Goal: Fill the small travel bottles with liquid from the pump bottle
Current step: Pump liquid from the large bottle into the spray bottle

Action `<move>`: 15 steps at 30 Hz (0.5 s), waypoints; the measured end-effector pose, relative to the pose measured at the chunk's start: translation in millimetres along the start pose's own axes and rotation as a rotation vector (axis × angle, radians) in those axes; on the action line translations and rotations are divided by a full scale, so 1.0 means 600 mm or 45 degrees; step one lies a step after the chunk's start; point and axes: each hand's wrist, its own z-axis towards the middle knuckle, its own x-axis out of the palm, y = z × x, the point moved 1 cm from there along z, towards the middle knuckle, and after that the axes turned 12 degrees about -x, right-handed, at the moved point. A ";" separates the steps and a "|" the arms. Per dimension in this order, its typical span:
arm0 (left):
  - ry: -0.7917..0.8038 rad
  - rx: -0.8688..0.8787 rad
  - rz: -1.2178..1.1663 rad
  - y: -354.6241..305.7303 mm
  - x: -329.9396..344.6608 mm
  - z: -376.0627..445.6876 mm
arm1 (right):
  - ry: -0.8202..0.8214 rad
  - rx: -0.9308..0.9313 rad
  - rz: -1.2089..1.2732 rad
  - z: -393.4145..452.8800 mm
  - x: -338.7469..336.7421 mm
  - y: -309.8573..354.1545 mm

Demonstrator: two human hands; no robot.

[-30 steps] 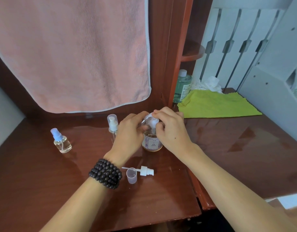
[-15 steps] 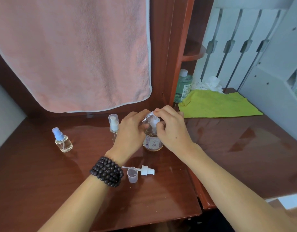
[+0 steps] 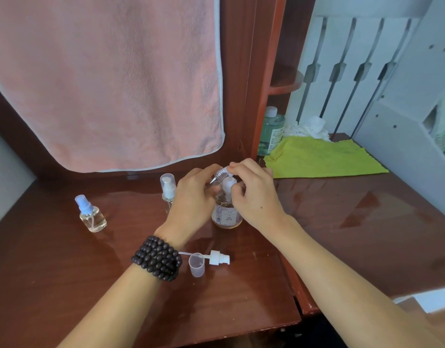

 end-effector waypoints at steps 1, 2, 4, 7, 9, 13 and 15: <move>0.004 0.003 0.013 0.002 0.001 0.000 | 0.007 -0.001 -0.031 -0.001 0.001 0.000; 0.010 0.002 0.023 0.004 0.003 0.001 | 0.015 -0.006 -0.065 -0.002 0.002 0.000; 0.014 -0.017 0.028 0.008 0.009 0.002 | 0.027 -0.016 -0.102 -0.003 0.004 0.000; 0.005 -0.039 0.019 0.011 0.012 0.001 | 0.026 -0.017 -0.095 -0.002 0.005 0.002; 0.006 -0.021 0.008 0.007 0.007 0.001 | 0.015 -0.024 -0.079 -0.003 0.002 0.001; -0.006 0.009 -0.001 -0.001 -0.006 0.003 | -0.008 -0.093 -0.079 -0.003 -0.005 0.000; -0.012 0.009 -0.006 -0.001 -0.006 0.002 | -0.004 -0.097 -0.082 -0.002 -0.005 0.000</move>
